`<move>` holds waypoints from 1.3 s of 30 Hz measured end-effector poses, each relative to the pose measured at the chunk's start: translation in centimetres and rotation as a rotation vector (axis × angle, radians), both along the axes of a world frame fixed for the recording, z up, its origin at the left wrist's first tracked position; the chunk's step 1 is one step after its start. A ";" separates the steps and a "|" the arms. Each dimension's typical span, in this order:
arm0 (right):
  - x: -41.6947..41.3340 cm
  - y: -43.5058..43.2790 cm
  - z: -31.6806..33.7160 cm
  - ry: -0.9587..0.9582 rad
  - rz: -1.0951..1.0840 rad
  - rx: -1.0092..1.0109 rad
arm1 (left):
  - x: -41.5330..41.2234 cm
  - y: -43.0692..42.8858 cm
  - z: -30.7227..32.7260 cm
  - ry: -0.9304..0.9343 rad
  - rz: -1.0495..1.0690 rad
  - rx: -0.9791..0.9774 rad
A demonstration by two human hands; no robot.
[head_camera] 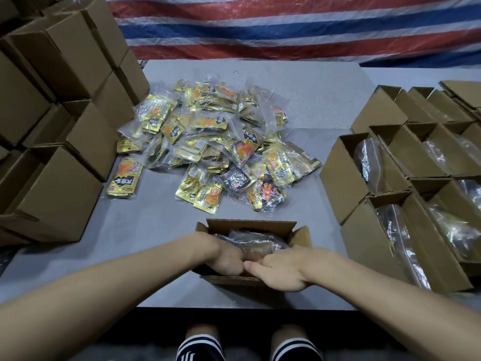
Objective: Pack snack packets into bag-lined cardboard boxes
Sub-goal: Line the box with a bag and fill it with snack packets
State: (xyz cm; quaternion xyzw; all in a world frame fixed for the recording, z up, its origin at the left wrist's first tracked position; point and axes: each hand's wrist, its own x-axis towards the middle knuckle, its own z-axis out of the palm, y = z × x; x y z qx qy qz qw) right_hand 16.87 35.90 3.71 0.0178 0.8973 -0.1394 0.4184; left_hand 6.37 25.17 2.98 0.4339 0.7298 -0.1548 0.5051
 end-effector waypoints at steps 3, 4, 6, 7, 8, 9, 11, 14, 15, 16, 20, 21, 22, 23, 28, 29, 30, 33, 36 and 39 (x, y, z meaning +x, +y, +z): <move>-0.2 0.2 0.2 0.062 -0.050 -0.067 | -0.4 0.1 0.8 -0.048 0.068 0.036; -0.3 0.4 0.4 0.077 -0.046 -0.085 | -0.4 0.0 1.1 -0.092 0.100 0.070; -0.4 0.8 0.7 0.143 -0.062 -0.086 | -0.4 -0.3 1.8 -0.241 0.237 0.138; -0.4 1.1 1.1 0.202 -0.080 -0.076 | -0.4 -0.6 2.1 -0.298 0.260 0.147; -0.5 1.3 1.6 0.285 -0.082 -0.056 | -0.3 -0.9 2.5 -0.310 0.223 0.141; -0.6 1.5 2.1 0.378 -0.063 -0.018 | -0.2 -1.1 2.6 -0.282 0.147 0.136; -0.9 1.8 3.1 0.576 -0.027 0.109 | 0.2 -1.6 2.3 -0.105 -0.044 0.144; -1.7 2.2 3.8 0.858 -0.098 0.186 | 0.6 -1.7 1.6 0.229 -0.282 0.284; -2.0 2.5 3.5 0.881 -0.095 0.201 | 0.6 -1.8 1.4 0.270 -0.307 0.343; -2.4 2.7 3.1 0.843 -0.084 0.220 | 0.7 -1.8 1.4 0.286 -0.323 0.387; -3.1 3.8 1.3 0.523 -0.205 0.167 | 0.5 -1.9 2.1 0.372 -0.381 0.515; -3.0 4.0 1.0 0.506 -0.204 0.152 | 0.4 -2.0 2.3 0.389 -0.381 0.525; -2.9 4.2 0.8 0.513 -0.195 0.152 | 0.3 -2.0 2.6 0.401 -0.378 0.531; -2.7 4.4 0.9 0.523 -0.190 0.151 | 0.2 -2.0 2.9 0.403 -0.371 0.530; -2.2 5.5 1.9 0.457 -0.229 0.078 | -0.7 -1.3 5.2 0.295 -0.304 0.485; -2.3 5.9 2.3 0.444 -0.247 0.049 | -1.0 -0.9 6.0 0.279 -0.293 0.488; -2.4 6.4 2.8 0.437 -0.262 0.026 | -1.3 -0.4 6.8 0.274 -0.290 0.497; -2.7 7.9 5.2 0.465 -0.309 -0.023 | -2.4 1.4 9.9 0.260 -0.269 0.512; -2.9 9.6 7.7 0.566 -0.389 -0.019 | -4.1 3.5 12.7 0.333 -0.252 0.542; -3.5 11.6 9.9 0.698 -0.493 0.000 | -5.4 5.3 15.3 0.592 -0.238 0.615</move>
